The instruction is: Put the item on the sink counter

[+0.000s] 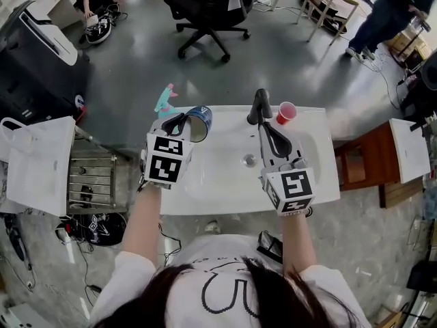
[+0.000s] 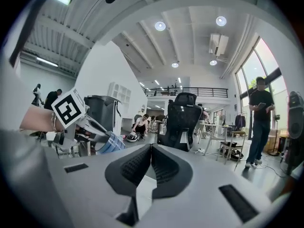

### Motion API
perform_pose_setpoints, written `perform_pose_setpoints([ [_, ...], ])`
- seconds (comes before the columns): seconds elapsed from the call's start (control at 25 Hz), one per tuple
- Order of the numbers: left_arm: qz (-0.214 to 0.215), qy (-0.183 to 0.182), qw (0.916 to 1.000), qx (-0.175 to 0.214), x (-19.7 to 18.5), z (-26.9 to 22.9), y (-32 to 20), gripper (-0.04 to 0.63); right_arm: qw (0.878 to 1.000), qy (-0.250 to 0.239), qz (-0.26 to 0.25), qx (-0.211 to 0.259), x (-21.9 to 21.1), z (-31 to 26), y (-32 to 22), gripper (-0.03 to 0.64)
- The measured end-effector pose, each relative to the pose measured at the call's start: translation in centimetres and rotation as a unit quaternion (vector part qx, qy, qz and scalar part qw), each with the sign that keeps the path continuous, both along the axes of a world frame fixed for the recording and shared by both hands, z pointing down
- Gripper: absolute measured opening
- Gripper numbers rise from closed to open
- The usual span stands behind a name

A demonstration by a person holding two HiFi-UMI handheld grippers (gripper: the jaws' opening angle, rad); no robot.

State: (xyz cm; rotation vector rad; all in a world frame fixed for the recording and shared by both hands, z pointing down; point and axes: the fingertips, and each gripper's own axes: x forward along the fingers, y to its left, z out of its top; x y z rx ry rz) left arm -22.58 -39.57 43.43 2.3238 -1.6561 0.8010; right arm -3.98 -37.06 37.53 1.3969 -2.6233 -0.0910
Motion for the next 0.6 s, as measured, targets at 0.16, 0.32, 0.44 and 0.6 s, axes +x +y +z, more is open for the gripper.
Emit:
perform_pose_setpoints([
  [0.16,-0.001,0.001,0.9989,-0.046,0.4,2.9,-2.3,0.038,1.0,0.0,-0.017,-0.009,-0.2,1.0,-2.0,0.028],
  [0.32,0.012,-0.002,0.9961,-0.087,1.2,5.5,-4.6,0.037,0.999,0.005,-0.035,-0.015,-0.6,1.6,-3.8,0.028],
  [0.44,0.017,-0.015,0.9928,-0.117,1.6,7.2,-6.2,0.037,0.999,0.009,-0.046,-0.017,-0.8,1.8,-5.1,0.028],
  [0.6,0.023,-0.025,0.9858,-0.165,2.2,9.4,-7.7,0.037,0.998,0.014,-0.054,-0.016,-0.6,2.1,-6.4,0.028],
])
